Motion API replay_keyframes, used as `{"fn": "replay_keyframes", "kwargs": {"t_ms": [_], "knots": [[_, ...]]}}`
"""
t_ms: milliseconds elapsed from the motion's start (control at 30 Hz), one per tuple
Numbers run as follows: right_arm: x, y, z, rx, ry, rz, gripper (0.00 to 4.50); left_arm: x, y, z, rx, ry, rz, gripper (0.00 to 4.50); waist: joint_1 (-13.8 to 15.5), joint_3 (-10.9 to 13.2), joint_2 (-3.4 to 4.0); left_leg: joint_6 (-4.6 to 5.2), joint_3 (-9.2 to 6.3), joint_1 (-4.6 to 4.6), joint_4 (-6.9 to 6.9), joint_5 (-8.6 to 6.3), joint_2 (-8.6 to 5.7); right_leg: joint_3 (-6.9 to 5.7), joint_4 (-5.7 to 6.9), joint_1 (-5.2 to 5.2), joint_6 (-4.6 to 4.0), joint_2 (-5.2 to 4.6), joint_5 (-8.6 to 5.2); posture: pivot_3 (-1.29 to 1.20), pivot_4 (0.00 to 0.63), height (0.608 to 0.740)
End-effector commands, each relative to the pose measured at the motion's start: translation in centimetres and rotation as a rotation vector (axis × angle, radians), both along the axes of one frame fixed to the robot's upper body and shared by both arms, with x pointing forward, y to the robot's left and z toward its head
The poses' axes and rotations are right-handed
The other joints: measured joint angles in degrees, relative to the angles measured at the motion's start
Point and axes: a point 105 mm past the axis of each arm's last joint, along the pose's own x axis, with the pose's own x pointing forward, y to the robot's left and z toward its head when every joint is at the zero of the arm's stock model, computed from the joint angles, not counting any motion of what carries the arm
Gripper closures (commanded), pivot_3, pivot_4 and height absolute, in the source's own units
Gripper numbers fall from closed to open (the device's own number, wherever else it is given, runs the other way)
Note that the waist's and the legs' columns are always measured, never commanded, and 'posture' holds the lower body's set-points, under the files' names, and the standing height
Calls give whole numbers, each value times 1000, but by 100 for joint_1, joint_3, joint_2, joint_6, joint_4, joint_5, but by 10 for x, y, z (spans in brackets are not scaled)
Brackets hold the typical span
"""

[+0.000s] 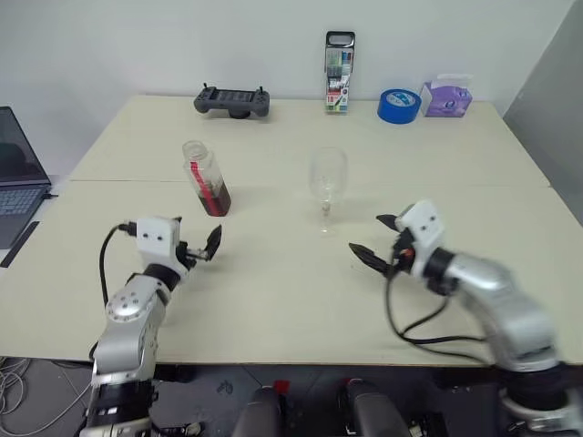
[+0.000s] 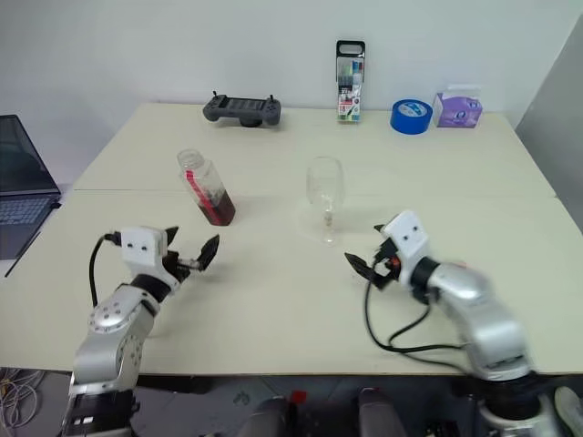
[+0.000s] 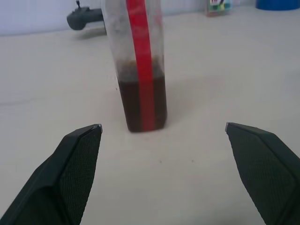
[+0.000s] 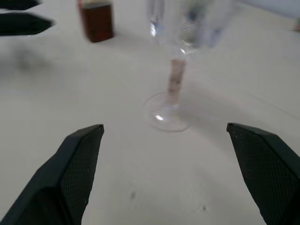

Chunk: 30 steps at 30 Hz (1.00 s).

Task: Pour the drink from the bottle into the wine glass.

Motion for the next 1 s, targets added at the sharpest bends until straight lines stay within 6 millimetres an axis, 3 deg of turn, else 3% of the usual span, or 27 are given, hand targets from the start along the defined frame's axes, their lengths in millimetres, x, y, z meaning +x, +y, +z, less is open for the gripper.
{"fn": "replay_keyframes", "kwargs": {"t_ms": [33, 167, 267, 533, 867, 1000], "knots": [[-6, -4, 88, 82, -90, 106, 26, 4, 5, 15, 15, -50, 0, 0, -71, 2, -1, 1, 10, 10, -1, 0, 5, 6, 1, 3, 0, 5, 0, 0, 150, 740], [-12, 10, 139, 89, -135, 202, 26, 8, 2, 19, 13, -54, -17, 0, -48, -9, -16, 10, 1, 14, -19, -6, 18, -1, -10, 12, -6, 18, -4, 0, 150, 740], [-20, 28, 159, 147, -130, 313, 26, 14, 3, 29, 8, -87, 1, 0, -23, -6, -16, 17, -3, -4, -11, -10, 22, 2, 1, -7, -10, 19, -6, 0, 150, 740], [-16, 39, 151, 106, -57, 326, 26, 21, 4, 39, -17, -97, 43, 0, 14, -7, -18, 16, 1, -24, 12, -8, -7, 6, -2, -14, -7, -16, -1, 0, 150, 740], [-12, 43, 151, 124, -28, 332, 26, 48, -12, 69, 19, -93, 10, 0, 4, -7, -18, 16, -3, -24, 8, -8, -3, 1, 2, -17, -6, -10, 0, 0, 150, 740], [-12, 44, 150, 121, -35, 329, 26, 57, -9, 73, 30, -100, 30, 0, 4, -7, -18, 16, 1, -23, 8, -8, -3, -2, 1, -18, -6, -9, 0, 0, 150, 740]]}}
